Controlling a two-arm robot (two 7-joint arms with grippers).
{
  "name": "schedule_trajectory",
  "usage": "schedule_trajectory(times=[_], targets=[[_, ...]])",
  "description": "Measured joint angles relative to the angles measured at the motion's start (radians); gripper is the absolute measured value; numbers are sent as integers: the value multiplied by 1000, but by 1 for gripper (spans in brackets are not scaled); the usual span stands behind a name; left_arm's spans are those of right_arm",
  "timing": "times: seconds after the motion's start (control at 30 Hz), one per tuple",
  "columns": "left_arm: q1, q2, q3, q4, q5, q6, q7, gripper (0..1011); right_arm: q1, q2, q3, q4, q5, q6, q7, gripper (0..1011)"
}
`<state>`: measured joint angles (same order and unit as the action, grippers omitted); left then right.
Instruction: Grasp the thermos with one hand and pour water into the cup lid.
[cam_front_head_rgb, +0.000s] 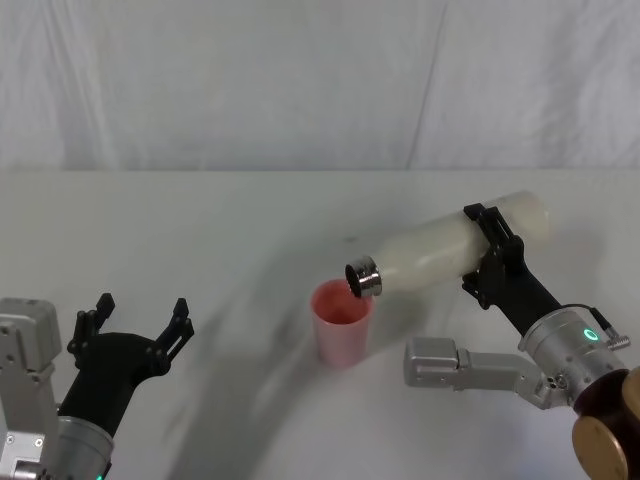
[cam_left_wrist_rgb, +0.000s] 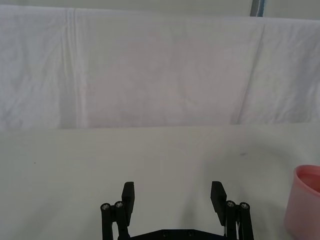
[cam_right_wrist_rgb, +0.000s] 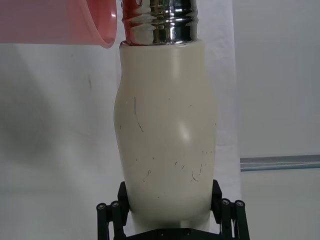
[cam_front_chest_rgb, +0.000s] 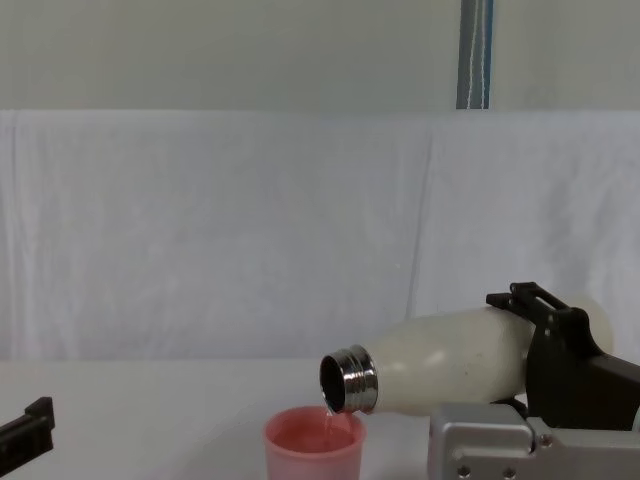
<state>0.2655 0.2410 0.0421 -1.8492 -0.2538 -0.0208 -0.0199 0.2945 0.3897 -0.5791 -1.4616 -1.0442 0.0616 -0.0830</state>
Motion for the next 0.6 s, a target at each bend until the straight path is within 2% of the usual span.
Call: schedule_trajectory(times=[0.6], targets=[[0, 0, 0, 0, 0, 0, 0, 1001, -2, 1, -2, -5, -4, 5, 3, 962]])
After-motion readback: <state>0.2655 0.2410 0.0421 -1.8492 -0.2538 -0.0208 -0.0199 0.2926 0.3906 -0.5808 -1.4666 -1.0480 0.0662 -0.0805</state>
